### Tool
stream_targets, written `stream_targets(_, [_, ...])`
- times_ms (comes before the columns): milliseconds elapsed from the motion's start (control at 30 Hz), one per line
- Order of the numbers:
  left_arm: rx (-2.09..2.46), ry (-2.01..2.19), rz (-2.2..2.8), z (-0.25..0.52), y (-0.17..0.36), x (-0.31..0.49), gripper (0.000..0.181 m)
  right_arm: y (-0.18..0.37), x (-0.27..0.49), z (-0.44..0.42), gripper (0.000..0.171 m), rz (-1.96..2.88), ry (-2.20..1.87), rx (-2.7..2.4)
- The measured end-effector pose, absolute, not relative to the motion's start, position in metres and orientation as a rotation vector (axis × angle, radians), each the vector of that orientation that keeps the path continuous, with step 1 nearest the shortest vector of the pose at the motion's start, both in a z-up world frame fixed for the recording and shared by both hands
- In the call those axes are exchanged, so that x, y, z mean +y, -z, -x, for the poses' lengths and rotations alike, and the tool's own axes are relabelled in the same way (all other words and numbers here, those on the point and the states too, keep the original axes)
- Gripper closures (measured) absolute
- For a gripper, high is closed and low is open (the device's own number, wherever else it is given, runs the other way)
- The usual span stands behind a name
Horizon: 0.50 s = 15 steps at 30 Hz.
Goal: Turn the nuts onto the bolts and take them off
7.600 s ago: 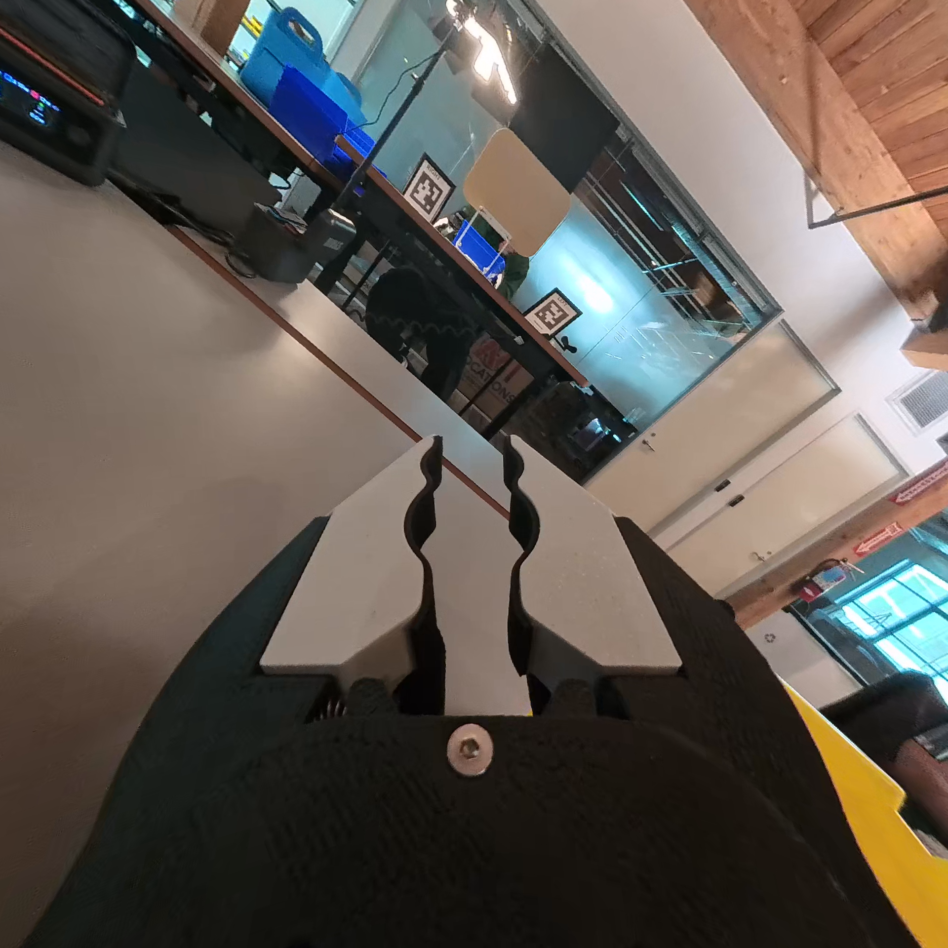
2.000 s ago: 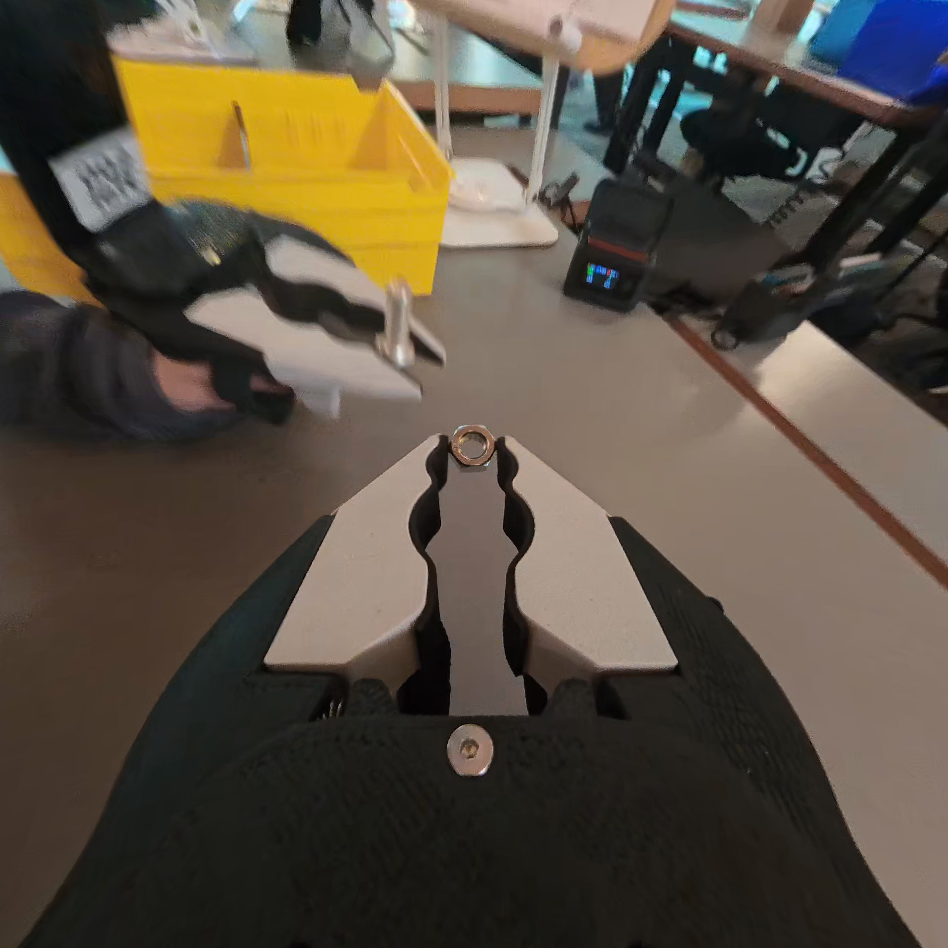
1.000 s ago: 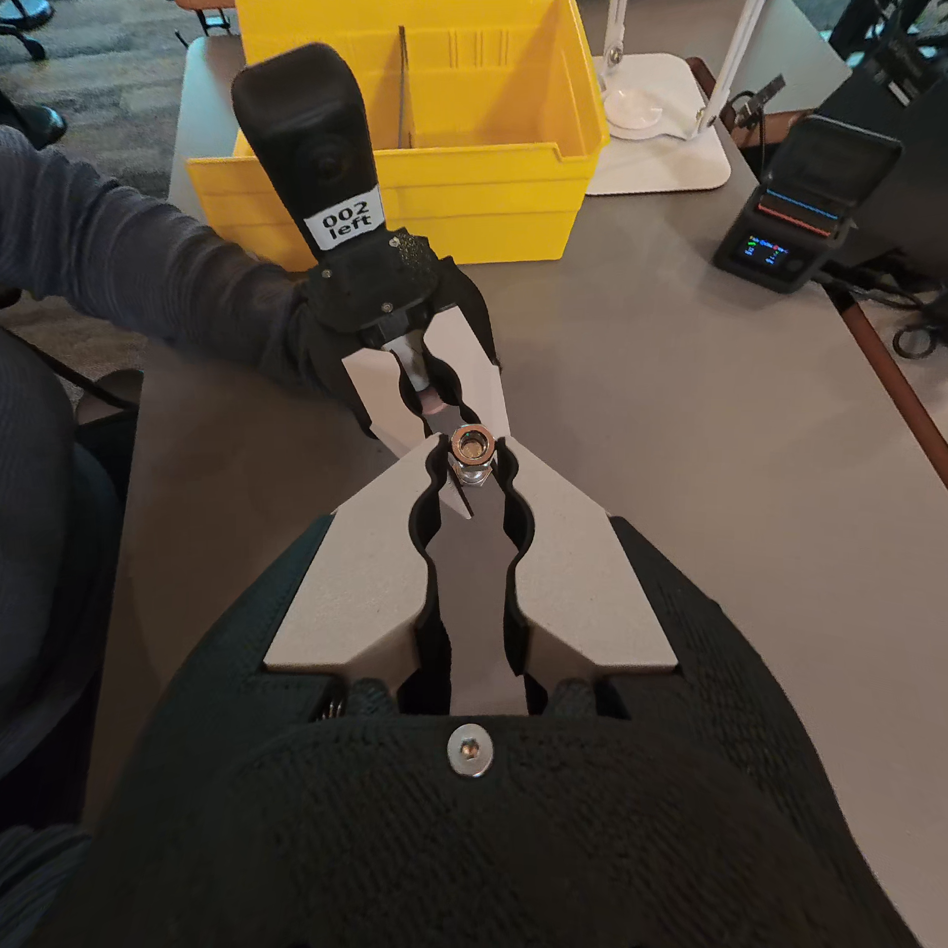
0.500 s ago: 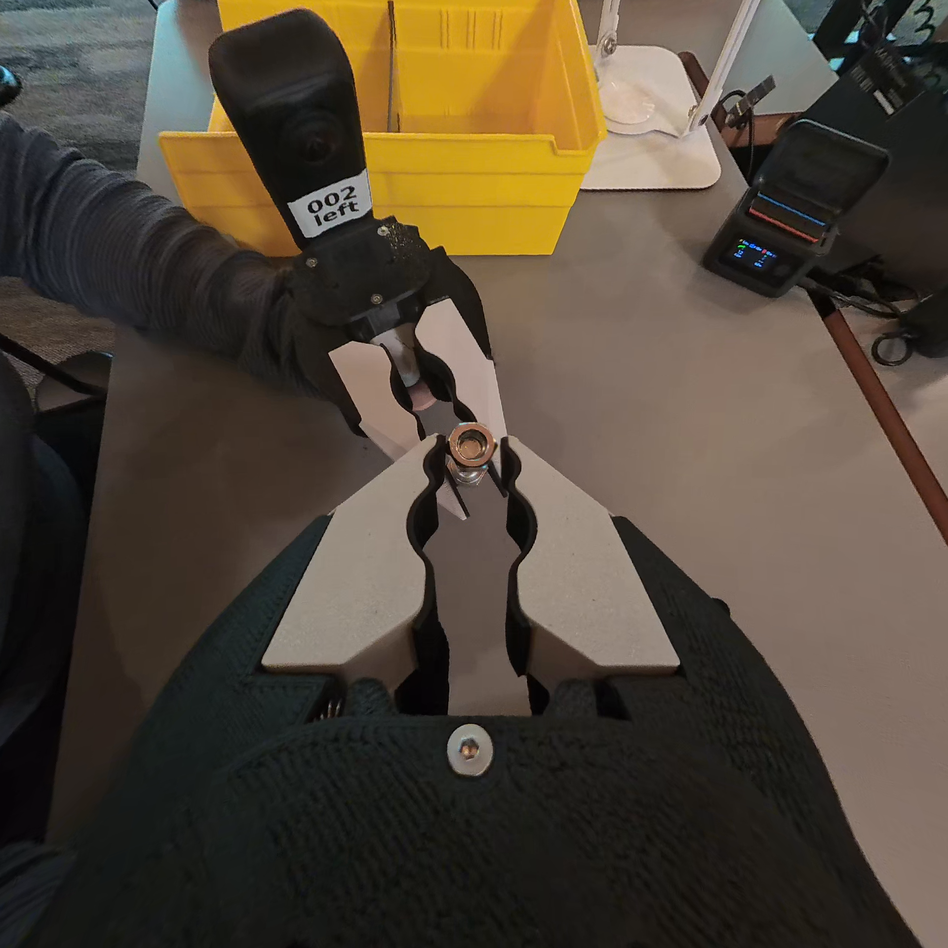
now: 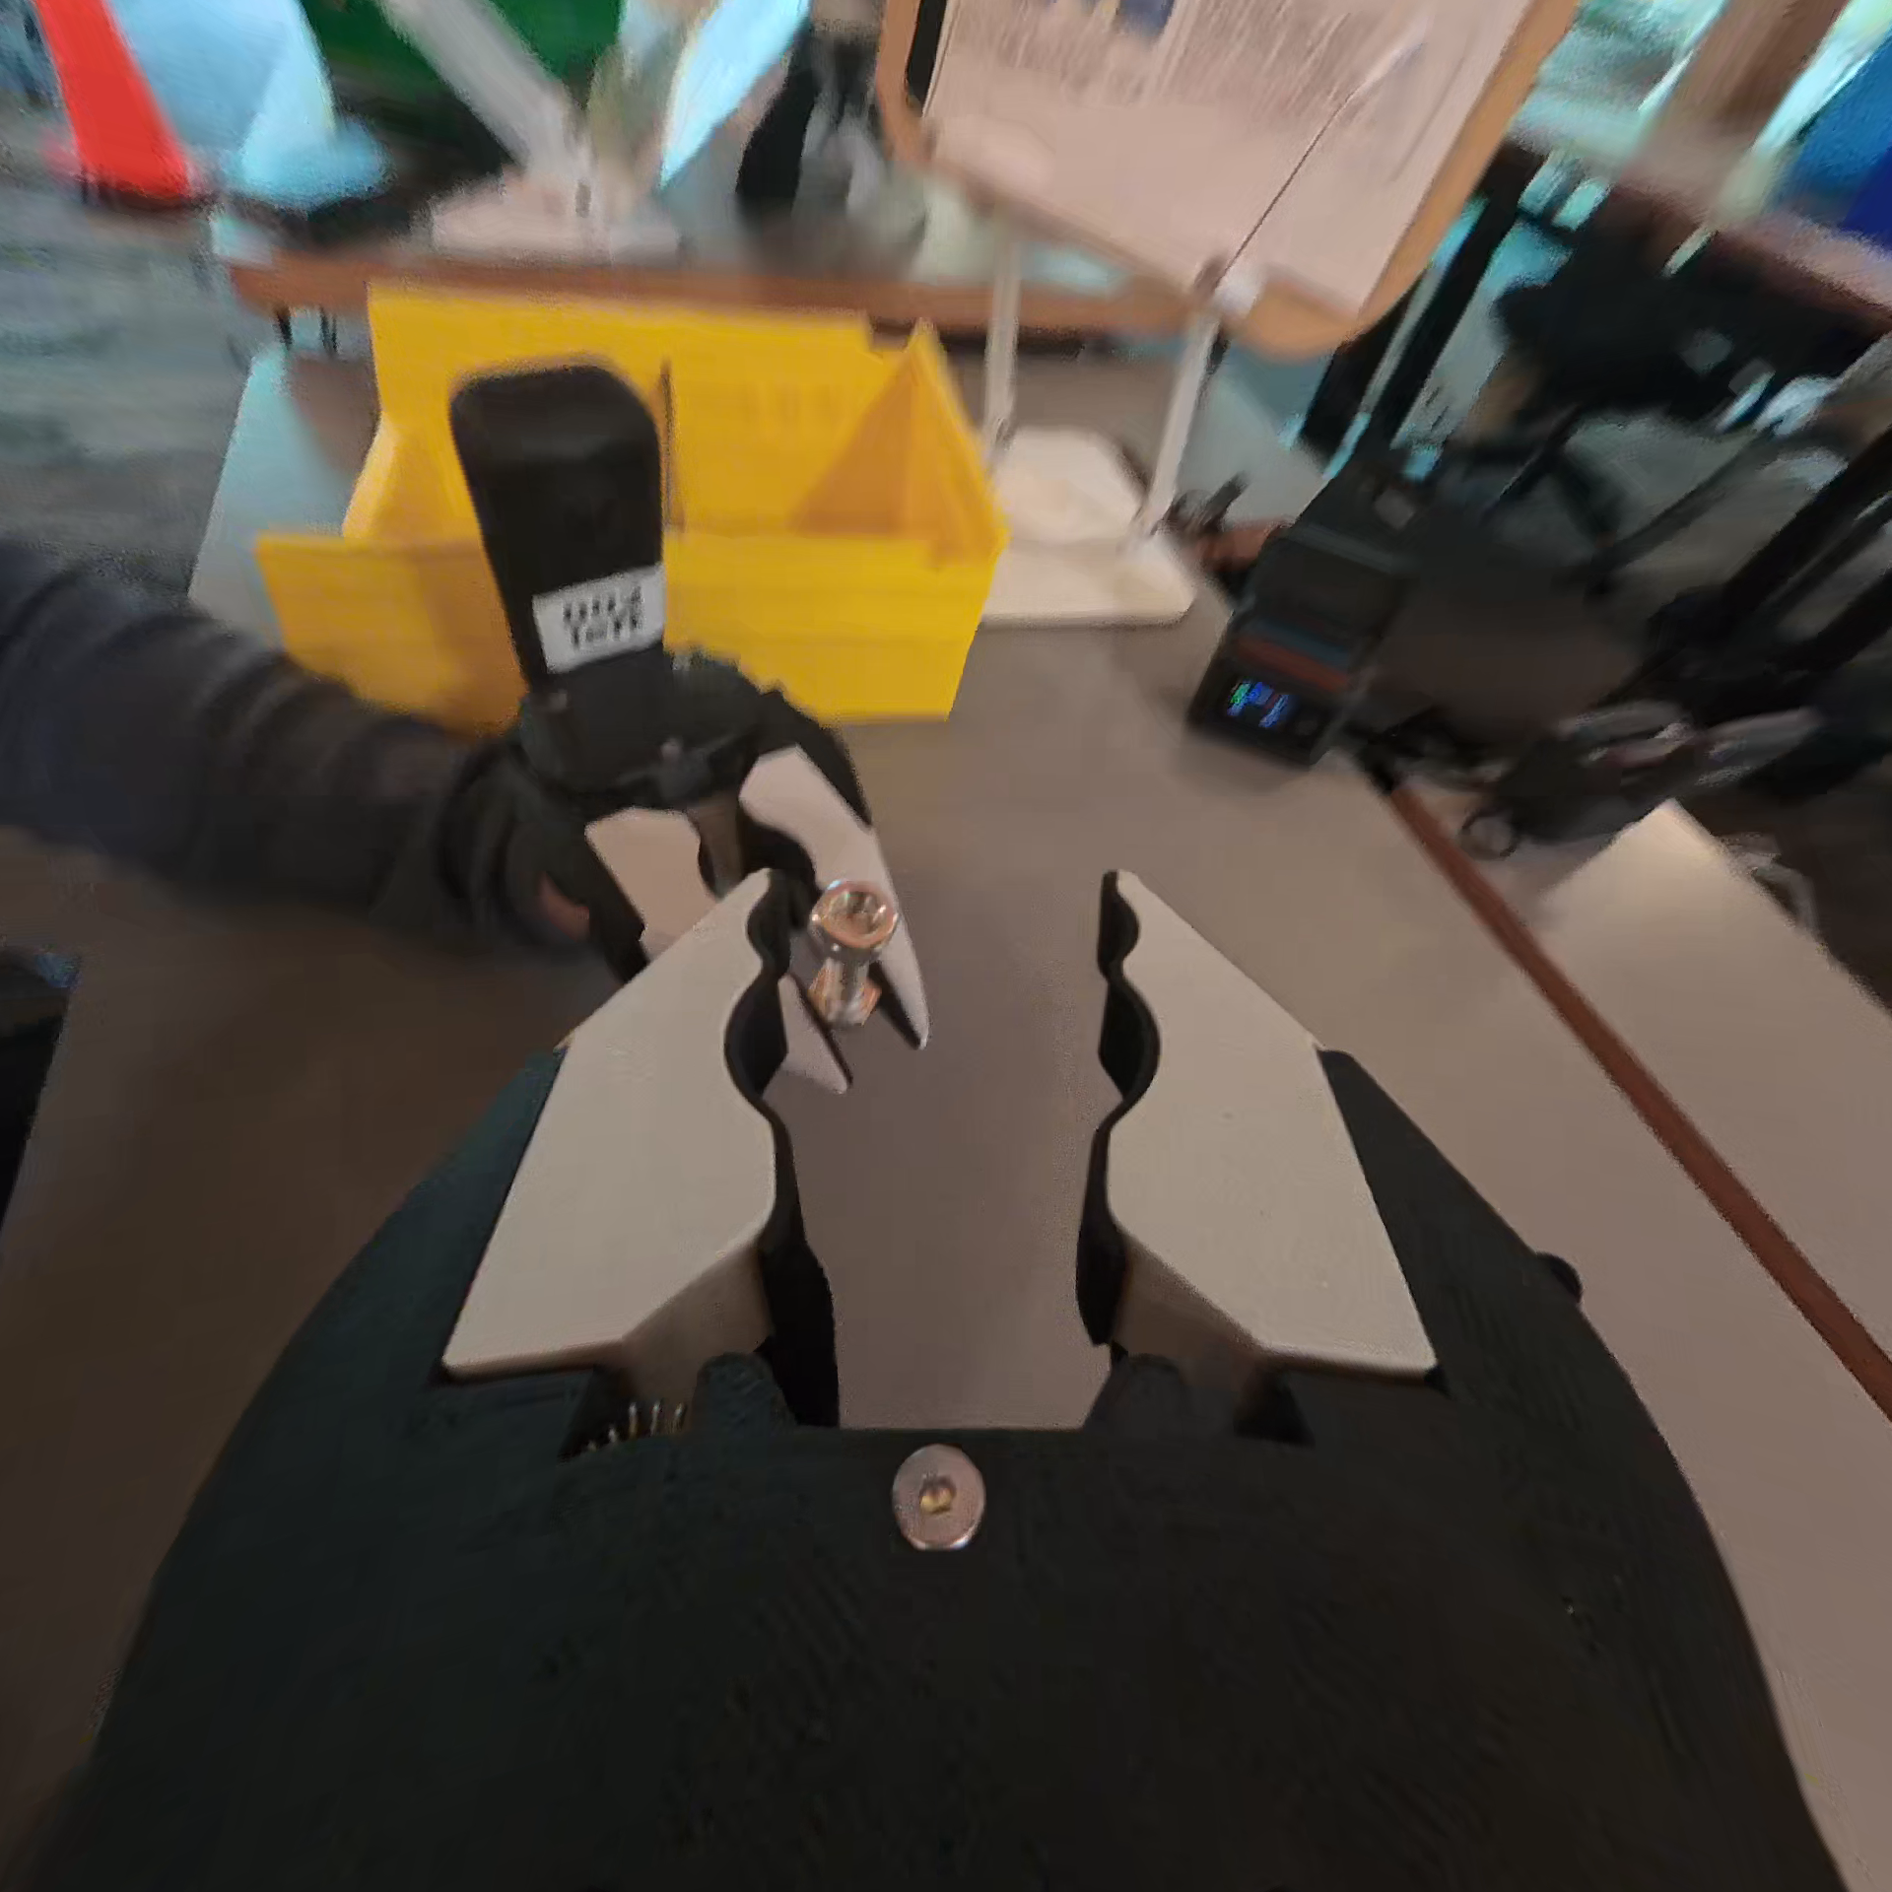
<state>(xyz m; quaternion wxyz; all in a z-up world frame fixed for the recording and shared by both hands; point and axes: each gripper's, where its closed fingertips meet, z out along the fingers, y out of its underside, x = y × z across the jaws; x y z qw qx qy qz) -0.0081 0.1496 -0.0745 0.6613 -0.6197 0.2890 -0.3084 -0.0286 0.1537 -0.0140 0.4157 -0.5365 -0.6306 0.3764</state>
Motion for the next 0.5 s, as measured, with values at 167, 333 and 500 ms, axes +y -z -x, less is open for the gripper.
stream_targets(167, [0.599, 0.768, 1.381, 0.015, 0.069, 0.150, 0.166, 0.008, 0.148, 0.014, 0.099, 1.122, -1.248, -1.066])
stream_targets(333, [0.620, 0.800, 1.372, 0.010, 0.069, 0.147, 0.165, 0.012, 0.133, 0.013, 0.098, 1.085, -1.292, -1.015])
stream_targets(500, [0.634, 0.814, 1.369, 0.008, 0.069, 0.145, 0.166, 0.025, 0.118, 0.026, 0.100, 1.107, -1.287, -1.118])
